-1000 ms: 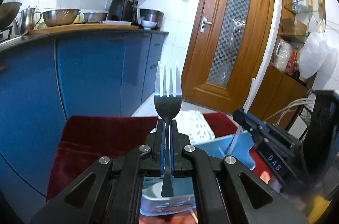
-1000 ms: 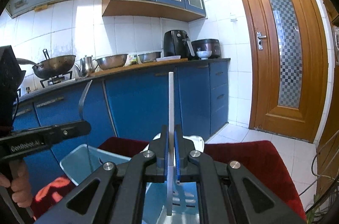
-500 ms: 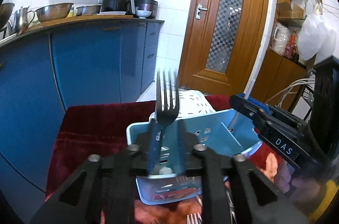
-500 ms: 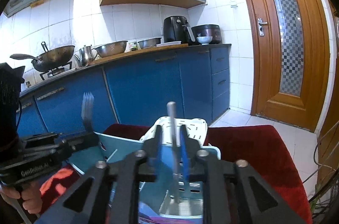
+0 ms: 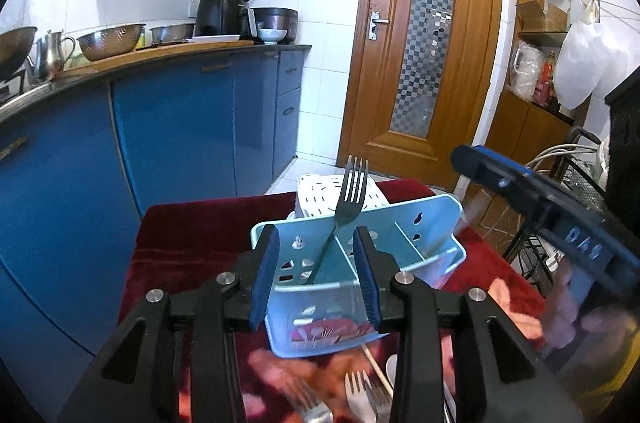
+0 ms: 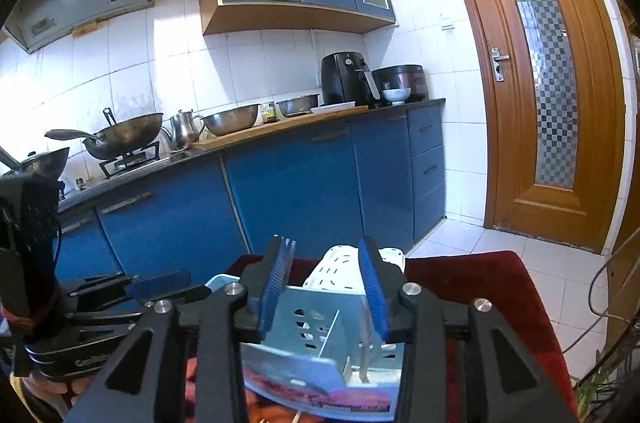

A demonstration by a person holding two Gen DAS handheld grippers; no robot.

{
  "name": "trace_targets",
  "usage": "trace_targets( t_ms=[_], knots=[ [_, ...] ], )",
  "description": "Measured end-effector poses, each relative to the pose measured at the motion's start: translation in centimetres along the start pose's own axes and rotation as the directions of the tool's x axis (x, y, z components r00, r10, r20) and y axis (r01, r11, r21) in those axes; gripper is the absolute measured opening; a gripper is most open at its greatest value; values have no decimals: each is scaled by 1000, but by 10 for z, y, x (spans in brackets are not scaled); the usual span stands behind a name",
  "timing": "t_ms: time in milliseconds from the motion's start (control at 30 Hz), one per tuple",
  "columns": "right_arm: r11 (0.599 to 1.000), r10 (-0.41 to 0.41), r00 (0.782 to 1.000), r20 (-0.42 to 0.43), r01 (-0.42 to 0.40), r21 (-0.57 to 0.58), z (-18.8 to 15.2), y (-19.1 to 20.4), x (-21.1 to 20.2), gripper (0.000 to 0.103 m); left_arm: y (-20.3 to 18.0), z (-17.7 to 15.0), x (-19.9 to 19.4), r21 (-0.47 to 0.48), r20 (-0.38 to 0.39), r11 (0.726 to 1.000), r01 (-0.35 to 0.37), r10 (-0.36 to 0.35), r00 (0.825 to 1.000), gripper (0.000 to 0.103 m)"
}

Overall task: Organize utensils
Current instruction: 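Open both tools to drop the fork and chopstick into the caddy, then move both tools back down toward the remaining utensils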

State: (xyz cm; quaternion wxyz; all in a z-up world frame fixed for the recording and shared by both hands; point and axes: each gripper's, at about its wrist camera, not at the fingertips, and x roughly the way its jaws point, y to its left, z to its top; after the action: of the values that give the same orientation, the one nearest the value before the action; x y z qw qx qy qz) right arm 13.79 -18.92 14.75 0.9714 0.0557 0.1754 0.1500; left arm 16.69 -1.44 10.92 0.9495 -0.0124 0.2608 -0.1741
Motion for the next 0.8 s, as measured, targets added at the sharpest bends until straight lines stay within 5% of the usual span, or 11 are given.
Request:
trace_targets(
  t_ms=[400, 800],
  knots=[
    [999, -2, 993, -122, 7, 37, -13, 11, -43, 40, 5, -24, -42, -35, -50, 999, -28, 26, 998, 39],
    [995, -44, 943, -331, 72, 72, -77, 6, -42, 40, 10, -68, -38, -101, -172, 995, -14, -3, 985, 39]
  ],
)
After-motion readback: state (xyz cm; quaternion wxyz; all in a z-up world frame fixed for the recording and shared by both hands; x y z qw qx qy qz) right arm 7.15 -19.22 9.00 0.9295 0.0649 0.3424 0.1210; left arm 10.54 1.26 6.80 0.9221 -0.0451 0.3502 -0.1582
